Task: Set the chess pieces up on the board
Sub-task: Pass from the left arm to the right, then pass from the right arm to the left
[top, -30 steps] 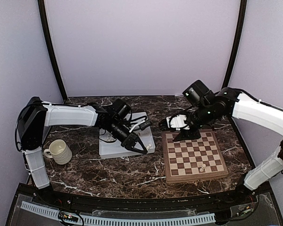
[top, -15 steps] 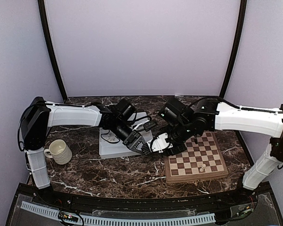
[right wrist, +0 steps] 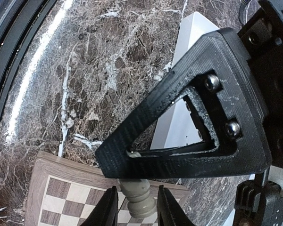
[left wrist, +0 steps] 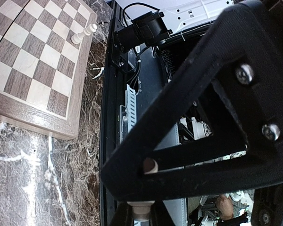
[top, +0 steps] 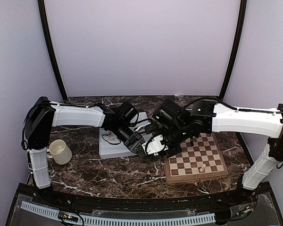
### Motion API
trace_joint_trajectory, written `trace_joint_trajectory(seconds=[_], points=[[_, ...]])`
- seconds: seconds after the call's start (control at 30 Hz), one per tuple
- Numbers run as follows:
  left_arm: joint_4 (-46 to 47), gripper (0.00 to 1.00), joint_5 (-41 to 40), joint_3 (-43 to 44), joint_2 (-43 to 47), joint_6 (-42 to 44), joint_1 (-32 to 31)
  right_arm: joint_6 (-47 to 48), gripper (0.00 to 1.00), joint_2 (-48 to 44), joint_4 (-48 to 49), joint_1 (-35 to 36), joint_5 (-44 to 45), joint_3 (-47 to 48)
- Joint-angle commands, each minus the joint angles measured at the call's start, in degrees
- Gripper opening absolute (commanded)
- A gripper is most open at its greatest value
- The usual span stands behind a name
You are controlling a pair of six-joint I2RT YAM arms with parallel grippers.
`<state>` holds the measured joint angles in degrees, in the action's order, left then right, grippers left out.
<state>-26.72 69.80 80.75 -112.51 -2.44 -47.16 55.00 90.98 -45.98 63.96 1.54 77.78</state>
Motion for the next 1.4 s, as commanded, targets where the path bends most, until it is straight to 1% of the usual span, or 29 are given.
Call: trace_joint_trajectory(seconds=[0.0, 0.07, 0.1, 0.2, 0.23, 0.27, 0.3, 0.33, 0.37, 0.4, 0.47, 0.5, 0.53, 0.57, 0.6, 0.63, 0.67, 0.7, 0.73, 0.77, 0.8, 0.83, 0.87, 0.93, 1.03, 1.13, 1.37], points=[[-1.69, 0.00, 2.67, 1.73, -0.07, 0.35, -0.27, 0.37, 0.30, -0.18, -0.22, 1.05, -0.03, 0.40], [-1.72, 0.00, 2.77, 1.84, -0.12, 0.33, -0.28, 0.39, 0.30, -0.07, -0.18, 1.32, 0.12, 0.11], [-1.75, 0.00, 2.83, 1.90, -0.16, 0.33, -0.30, 0.32, 0.27, -0.02, 0.00, 1.34, 0.25, -0.03], [-2.24, 0.00, 2.45, 2.25, -0.10, 0.67, -0.26, -0.54, 0.14, -0.07, 0.27, 1.32, 0.31, -0.16], [-2.91, 0.03, 1.61, 2.69, -0.06, 0.81, -0.29, -1.16, 0.11, -0.20, 0.32, 1.34, 0.29, -0.17], [-3.21, 0.09, 0.17, 2.89, 0.02, 1.02, -0.26, -2.00, 0.08, -0.54, 0.59, 1.09, 0.31, -0.29], [-3.53, 0.12, -0.80, 3.07, 0.38, 1.07, -0.23, -2.76, 0.07, -1.05, 1.15, 0.60, -0.16, -0.61], [-3.43, 0.18, -2.83, 3.04, 0.72, 1.00, -0.22, -3.63, 0.06, -1.86, 1.74, -0.10, -0.92, -1.02], [-2.66, 0.21, -3.97, 2.51, 1.86, 0.84, -0.22, -4.59, 0.05, -2.79, 2.24, -1.07, -2.90, -1.54], [-1.33, 0.26, -5.86, 1.66, 2.91, -0.18, -0.17, -5.50, 0.05, -3.88, 2.51, -2.35, -5.06, -2.03], [5.97, 0.35, -8.73, -2.94, 7.48, -3.81, -0.07, -7.67, 0.04, -7.10, 3.00, -5.33, -9.66, -3.43], [13.14, 0.36, -9.69, -6.96, 11.15, -5.61, 0.03, -8.65, 0.04, -8.71, 3.35, -7.14, -12.09, -4.41], [16.98, 0.40, -12.08, -9.01, 12.92, -9.84, 0.22, -9.55, 0.04, -10.36, 3.45, -9.01, -15.04, -5.39], [25.12, 0.42, -13.47, -13.09, 16.38, -11.96, 0.40, -10.32, 0.04, -12.00, 3.54, -11.00, -18.50, -6.25], [29.22, 0.45, -16.98, -14.93, 17.86, -16.70, 0.46, -11.68, 0.04, -13.58, 3.87, -13.39, -22.39, -7.26], [37.69, 0.46, -19.35, -18.75, 20.73, -18.86, 0.52, -13.34, 0.04, -15.04, 4.50, -15.61, -26.44, -8.35], [41.57, 0.48, -24.62, -22.23, 23.25, -23.63, 0.45, -15.19, 0.03, -16.25, 5.62, -17.79, -29.34, -9.52], [49.00, 0.52, -27.96, -23.85, 24.55, -25.71, 0.25, -17.44, 0.01, -17.37, 7.06, -19.62, -31.51, -11.01], [52.98, 0.55, -36.73, -28.09, 27.66, -28.70, -1.16, -19.46, 0.00, -18.20, 8.76, -21.06, -33.01, -13.08], [60.82, 0.56, -41.36, -30.43, 29.17, -29.53, -2.18, -22.38, 0.00, -18.89, 10.74, -22.35, -33.91, -14.67], [66.80, 0.59, -50.41, -33.54, 30.90, -30.29, -4.73, -24.27, 0.00, -19.42, 12.71, -23.27, -34.20, -16.22], [67.85, 0.60, -54.17, -34.07, 31.19, -30.76, -5.81, -25.53, 0.00, -19.78, 14.45, -23.94, -34.11, -17.41], [67.70, 0.60, -59.63, -33.42, 30.59, -32.82, -6.98, -26.70, 0.00, -20.08, 16.10, -24.39, -33.68, -18.49], [65.43, 0.59, -63.18, -30.71, 28.06, -37.21, -7.39, -29.03, 0.00, -20.56, 19.20, -24.65, -31.35, -19.74], [65.43, 0.59, -62.65, -27.49, 24.01, -41.29, -7.55, -30.72, 0.00, -20.44, 21.33, -24.69, -28.45, -19.73], [67.31, 0.58, -59.81, -24.66, 19.67, -43.68, -8.14, -31.86, 0.00, -20.15, 22.05, -24.68, -28.15, -19.40], [73.42, 0.58, -56.20, -23.21, 16.06, -46.04, -9.11, -32.70, 0.00, -19.75, 22.35, -24.69, -28.34, -18.98]])
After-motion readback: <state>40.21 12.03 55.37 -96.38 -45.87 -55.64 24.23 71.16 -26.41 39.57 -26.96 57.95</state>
